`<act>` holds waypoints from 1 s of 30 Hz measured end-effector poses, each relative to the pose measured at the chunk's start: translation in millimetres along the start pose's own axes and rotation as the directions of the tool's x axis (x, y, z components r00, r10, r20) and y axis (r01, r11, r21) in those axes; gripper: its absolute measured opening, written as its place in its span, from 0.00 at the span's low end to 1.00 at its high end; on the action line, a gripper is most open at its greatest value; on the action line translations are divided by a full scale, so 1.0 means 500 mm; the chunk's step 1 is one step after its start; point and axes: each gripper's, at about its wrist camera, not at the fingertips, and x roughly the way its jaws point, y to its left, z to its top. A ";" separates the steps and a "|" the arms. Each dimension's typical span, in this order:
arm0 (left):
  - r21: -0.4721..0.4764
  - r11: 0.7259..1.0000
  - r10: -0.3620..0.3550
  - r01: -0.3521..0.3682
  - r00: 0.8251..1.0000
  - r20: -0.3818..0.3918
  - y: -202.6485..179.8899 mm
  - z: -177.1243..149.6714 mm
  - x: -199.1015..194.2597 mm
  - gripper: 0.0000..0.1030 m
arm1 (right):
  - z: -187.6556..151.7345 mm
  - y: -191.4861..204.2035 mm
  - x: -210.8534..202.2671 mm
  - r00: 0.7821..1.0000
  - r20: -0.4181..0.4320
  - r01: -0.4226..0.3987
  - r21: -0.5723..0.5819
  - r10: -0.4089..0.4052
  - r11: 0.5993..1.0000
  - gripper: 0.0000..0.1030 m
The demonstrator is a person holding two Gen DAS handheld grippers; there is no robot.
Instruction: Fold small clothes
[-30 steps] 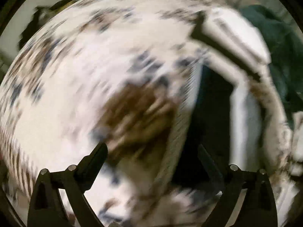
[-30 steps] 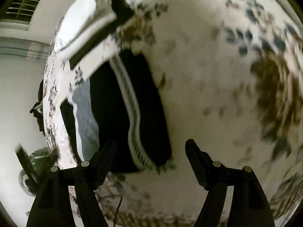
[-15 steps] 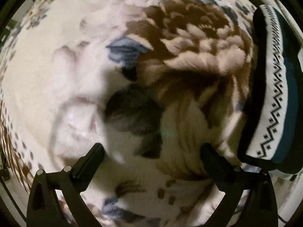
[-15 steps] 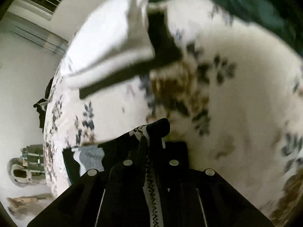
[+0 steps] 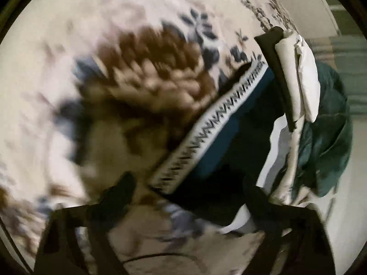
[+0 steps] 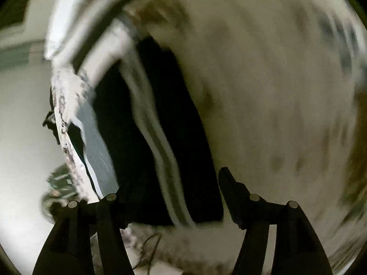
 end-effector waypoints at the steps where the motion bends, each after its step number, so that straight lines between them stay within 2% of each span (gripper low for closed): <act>1: -0.014 1.000 -0.002 0.002 1.000 -0.004 -0.006 -0.010 0.013 0.37 | -0.016 -0.012 0.005 1.000 0.019 -0.024 0.019 0.023 1.000 0.32; 2: -0.013 1.000 -0.006 0.006 1.000 0.005 -0.009 -0.017 0.016 0.29 | -0.037 -0.017 -0.001 0.997 0.061 -0.058 0.019 0.057 0.998 0.06; 3: 0.001 1.000 -0.002 0.002 1.000 0.020 -0.016 -0.021 0.020 0.19 | -0.051 -0.016 -0.011 0.994 0.092 -0.060 0.016 0.058 0.998 0.03; 8: 0.083 0.996 0.011 -0.018 0.996 0.084 -0.064 -0.042 -0.029 0.13 | -0.117 0.003 -0.096 0.973 0.218 -0.077 -0.024 0.080 0.997 0.03; 12: 0.106 0.994 -0.007 -0.001 0.997 0.076 -0.070 -0.054 -0.054 0.13 | -0.147 0.006 -0.129 0.971 0.225 -0.085 -0.020 0.087 0.996 0.03; 17: 0.076 0.997 0.031 -0.032 0.999 0.023 -0.023 -0.048 -0.013 0.13 | -0.144 -0.025 -0.086 0.988 0.154 0.016 -0.007 -0.015 1.000 0.02; 20: 0.045 0.999 0.019 -0.017 0.999 -0.032 0.003 -0.042 0.002 0.17 | -0.122 -0.050 -0.020 0.996 0.054 0.068 0.000 -0.068 0.998 0.03; 21: 0.041 0.999 0.011 -0.009 0.999 -0.040 0.003 -0.041 -0.007 0.20 | -0.115 -0.054 -0.014 0.995 0.045 0.088 0.002 -0.088 0.996 0.05; 23: 0.072 0.996 0.051 -0.049 0.998 -0.024 -0.012 -0.039 -0.040 0.28 | -0.098 -0.044 -0.038 0.992 0.073 0.104 -0.023 -0.102 0.994 0.20; 24: 0.102 0.993 0.068 -0.068 0.998 0.004 -0.025 -0.037 -0.059 0.35 | -0.089 -0.039 -0.061 0.989 0.115 0.097 -0.031 -0.093 0.995 0.39; 25: 0.132 0.988 0.074 -0.078 0.997 0.036 -0.039 -0.033 -0.076 0.47 | -0.079 -0.031 -0.084 0.985 0.160 0.077 -0.040 -0.069 0.996 0.50; 27: 0.196 0.976 0.076 -0.094 0.993 0.095 -0.075 -0.013 -0.093 0.55 | -0.042 -0.007 -0.120 0.972 0.236 0.037 -0.073 -0.018 0.997 0.55; 30: 0.306 0.944 0.086 -0.126 0.986 0.140 -0.145 0.039 -0.063 0.55 | 0.046 0.050 -0.113 0.961 0.275 0.020 -0.152 0.022 0.988 0.55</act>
